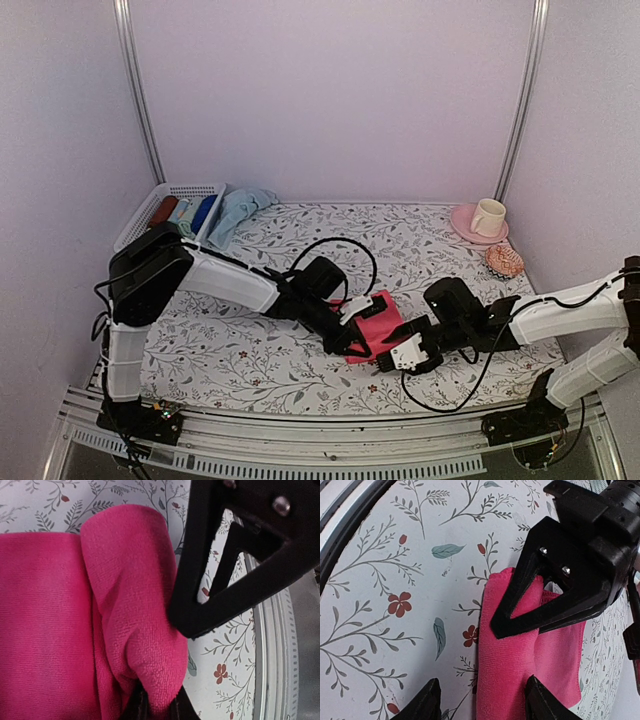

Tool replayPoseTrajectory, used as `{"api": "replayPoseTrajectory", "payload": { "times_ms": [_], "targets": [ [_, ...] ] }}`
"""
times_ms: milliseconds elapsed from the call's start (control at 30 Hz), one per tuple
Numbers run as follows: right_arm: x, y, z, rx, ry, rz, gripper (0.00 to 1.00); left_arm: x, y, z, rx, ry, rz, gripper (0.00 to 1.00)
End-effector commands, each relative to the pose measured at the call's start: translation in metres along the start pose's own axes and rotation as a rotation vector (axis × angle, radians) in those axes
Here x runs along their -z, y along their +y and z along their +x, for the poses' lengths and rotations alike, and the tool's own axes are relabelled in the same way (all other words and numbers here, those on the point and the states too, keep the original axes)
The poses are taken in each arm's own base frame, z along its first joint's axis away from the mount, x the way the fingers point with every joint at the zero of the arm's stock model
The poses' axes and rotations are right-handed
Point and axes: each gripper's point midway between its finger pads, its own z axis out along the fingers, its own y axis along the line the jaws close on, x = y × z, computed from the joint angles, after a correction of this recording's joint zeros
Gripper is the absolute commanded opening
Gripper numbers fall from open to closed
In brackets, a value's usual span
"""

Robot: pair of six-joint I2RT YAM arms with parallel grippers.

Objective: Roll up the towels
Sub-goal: Roll the towel at the center of the board.

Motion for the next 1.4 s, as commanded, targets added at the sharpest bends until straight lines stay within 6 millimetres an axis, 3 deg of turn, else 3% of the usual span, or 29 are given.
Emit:
{"api": "replayPoseTrajectory", "payload": {
  "times_ms": [0,200,400,533,667,900,1067,1367],
  "targets": [
    [-0.013,-0.008,0.013,0.009,0.077,0.066,0.57,-0.014,0.011,0.067,0.165,0.179,0.008,0.03],
    [-0.021,-0.017,0.025,-0.007,0.136,0.112,0.55,-0.016,0.012,0.069,0.176,0.186,0.024,0.05],
    [-0.030,-0.013,0.037,-0.013,0.188,0.102,0.49,-0.015,0.014,0.069,0.179,0.191,0.023,0.08],
    [-0.036,-0.009,0.044,-0.018,0.212,0.081,0.42,-0.013,0.015,0.067,0.180,0.187,0.018,0.18],
    [-0.039,-0.006,0.047,-0.025,0.227,0.066,0.28,-0.006,0.020,0.062,0.172,0.175,-0.006,0.28],
    [-0.044,0.005,0.045,-0.053,0.222,-0.021,0.24,0.029,0.027,0.036,0.111,0.114,-0.127,0.48],
    [-0.044,0.010,0.039,-0.074,0.207,-0.077,0.23,0.065,0.024,0.014,0.034,0.045,-0.250,0.55],
    [-0.038,0.020,0.017,-0.192,0.147,-0.284,0.22,0.103,0.012,0.013,-0.170,-0.063,-0.451,0.60]
  ]
}}
